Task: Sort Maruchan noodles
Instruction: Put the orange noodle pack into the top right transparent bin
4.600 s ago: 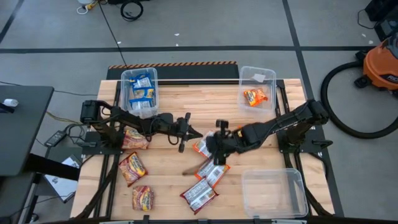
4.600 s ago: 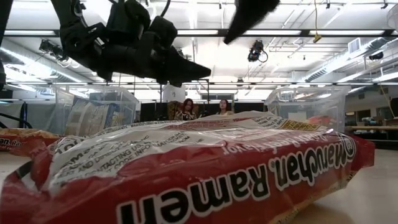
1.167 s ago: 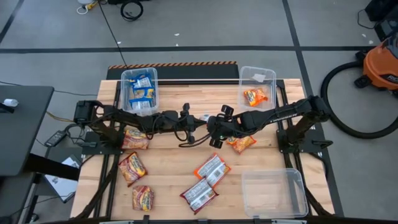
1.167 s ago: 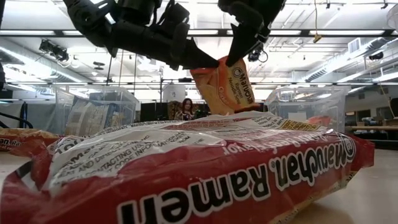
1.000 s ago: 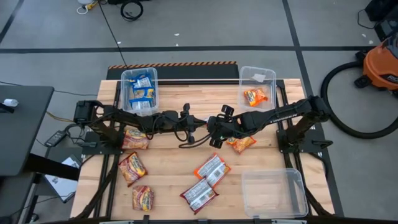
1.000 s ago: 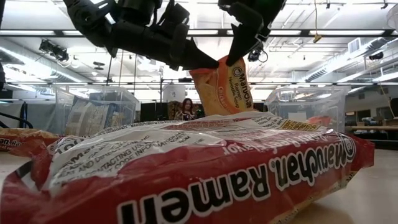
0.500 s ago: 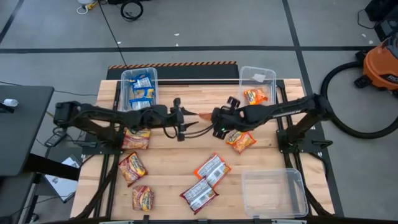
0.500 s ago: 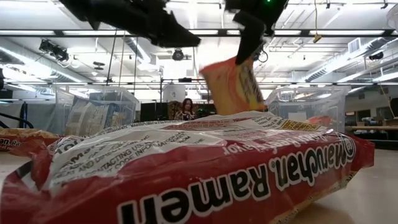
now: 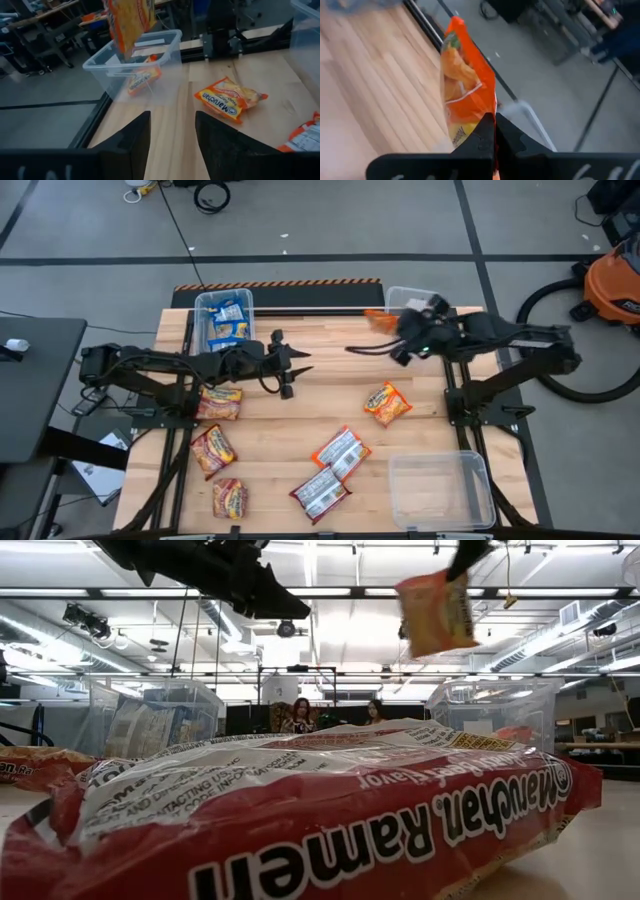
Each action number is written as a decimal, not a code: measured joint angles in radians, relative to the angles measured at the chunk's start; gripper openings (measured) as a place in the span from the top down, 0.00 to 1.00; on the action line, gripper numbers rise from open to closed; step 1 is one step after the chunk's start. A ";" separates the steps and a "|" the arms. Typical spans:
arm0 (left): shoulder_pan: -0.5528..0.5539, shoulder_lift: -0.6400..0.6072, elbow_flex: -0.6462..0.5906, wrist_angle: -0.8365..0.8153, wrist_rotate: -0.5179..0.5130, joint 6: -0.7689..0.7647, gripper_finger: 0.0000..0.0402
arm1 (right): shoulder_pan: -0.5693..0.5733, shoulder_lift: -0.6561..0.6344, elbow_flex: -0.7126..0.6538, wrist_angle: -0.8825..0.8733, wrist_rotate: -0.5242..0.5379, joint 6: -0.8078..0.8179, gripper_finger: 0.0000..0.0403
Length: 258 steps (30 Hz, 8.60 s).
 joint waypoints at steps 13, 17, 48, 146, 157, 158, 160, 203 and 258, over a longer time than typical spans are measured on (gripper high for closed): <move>0.000 0.000 0.000 0.014 0.001 -0.011 0.60 | -0.100 -0.182 -0.299 -0.062 -0.145 0.138 0.99; 0.000 0.000 0.000 0.014 0.001 -0.022 0.60 | -0.167 -0.207 -0.414 0.069 -0.310 0.035 0.99; -0.002 0.000 0.000 0.020 0.001 -0.045 0.60 | -0.798 -0.012 -0.441 0.248 -0.956 -0.189 0.99; -0.418 0.045 -0.310 0.412 -0.026 -0.355 0.60 | 0.260 0.711 -0.013 -0.209 -0.693 0.916 0.51; -0.631 0.051 -0.311 0.404 -0.097 -0.396 0.60 | 0.314 0.731 -0.109 -0.045 -0.785 1.153 0.52; -0.660 0.051 -0.311 0.396 -0.129 -0.395 0.60 | 0.317 0.731 -0.128 -0.025 -0.789 1.168 0.52; -0.717 0.051 -0.311 0.387 -0.207 -0.395 0.60 | 0.318 0.731 -0.158 0.017 -0.790 1.192 0.52; -0.441 -0.132 0.105 -0.141 -0.216 -0.330 0.56 | 0.287 0.376 -0.099 0.126 -0.629 0.951 0.99; -0.126 0.034 0.212 -0.147 0.389 -0.300 0.34 | 0.296 0.215 -0.099 0.368 -0.840 -0.050 0.99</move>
